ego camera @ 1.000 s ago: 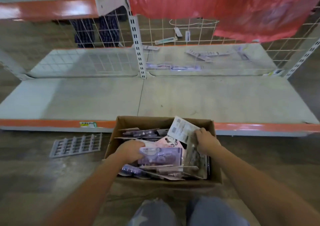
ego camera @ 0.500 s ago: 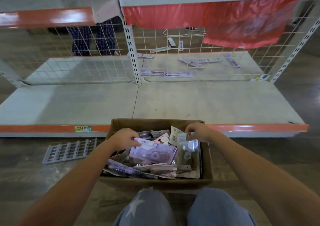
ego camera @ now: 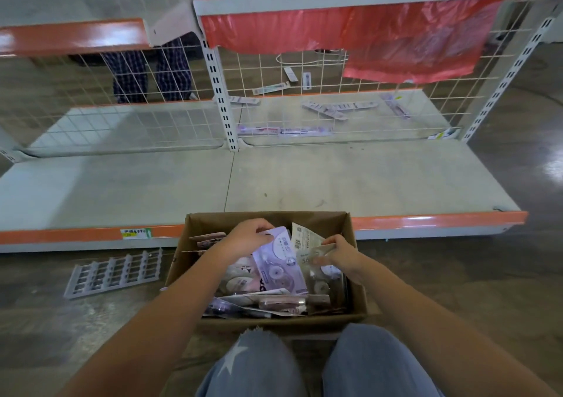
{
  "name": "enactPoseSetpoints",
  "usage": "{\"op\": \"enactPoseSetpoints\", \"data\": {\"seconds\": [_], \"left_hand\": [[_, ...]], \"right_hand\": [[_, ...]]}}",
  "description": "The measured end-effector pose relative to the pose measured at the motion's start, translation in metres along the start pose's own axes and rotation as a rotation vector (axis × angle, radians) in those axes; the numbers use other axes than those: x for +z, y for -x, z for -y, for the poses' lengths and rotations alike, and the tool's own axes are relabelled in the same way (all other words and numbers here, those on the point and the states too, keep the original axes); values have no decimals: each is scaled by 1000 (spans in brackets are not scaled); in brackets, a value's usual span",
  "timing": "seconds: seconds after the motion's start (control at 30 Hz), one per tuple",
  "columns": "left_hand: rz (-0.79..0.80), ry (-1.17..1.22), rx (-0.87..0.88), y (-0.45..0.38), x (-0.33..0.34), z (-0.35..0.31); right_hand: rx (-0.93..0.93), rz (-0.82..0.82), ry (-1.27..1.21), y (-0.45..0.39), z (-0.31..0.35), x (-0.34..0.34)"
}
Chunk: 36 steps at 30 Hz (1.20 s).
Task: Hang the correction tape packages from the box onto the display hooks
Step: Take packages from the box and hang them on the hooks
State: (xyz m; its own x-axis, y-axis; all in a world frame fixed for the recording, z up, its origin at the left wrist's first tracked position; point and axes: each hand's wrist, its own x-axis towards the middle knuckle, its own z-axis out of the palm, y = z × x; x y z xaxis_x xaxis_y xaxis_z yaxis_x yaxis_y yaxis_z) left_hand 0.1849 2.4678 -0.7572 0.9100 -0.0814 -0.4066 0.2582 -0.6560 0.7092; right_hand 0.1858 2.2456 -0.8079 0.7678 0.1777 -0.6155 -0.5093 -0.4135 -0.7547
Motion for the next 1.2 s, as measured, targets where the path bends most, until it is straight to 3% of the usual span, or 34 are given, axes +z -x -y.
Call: {"op": "enactPoseSetpoints", "data": {"seconds": [0.1, 0.2, 0.47, 0.57, 0.7, 0.83, 1.2], "left_hand": [[-71, 281, -119, -1, 12, 9], [-22, 449, -310, 0, 24, 18], [107, 126, -291, 11, 13, 22], [102, 153, -248, 12, 0, 12], [18, 454, -140, 17, -21, -20], [-92, 752, -154, 33, -63, -76], [-110, 720, -80, 164, -220, -281]], "right_hand": [[90, -14, -24, 2, -11, -6], [101, 62, 121, 3, -22, -6], [-5, 65, 368, 6, -20, -5], [-58, 96, 241, 12, -7, -13], [-136, 38, 53, 27, 39, -31], [-159, 7, -66, 64, 106, -51], [-204, -25, -201, 272, 326, -127]]}}
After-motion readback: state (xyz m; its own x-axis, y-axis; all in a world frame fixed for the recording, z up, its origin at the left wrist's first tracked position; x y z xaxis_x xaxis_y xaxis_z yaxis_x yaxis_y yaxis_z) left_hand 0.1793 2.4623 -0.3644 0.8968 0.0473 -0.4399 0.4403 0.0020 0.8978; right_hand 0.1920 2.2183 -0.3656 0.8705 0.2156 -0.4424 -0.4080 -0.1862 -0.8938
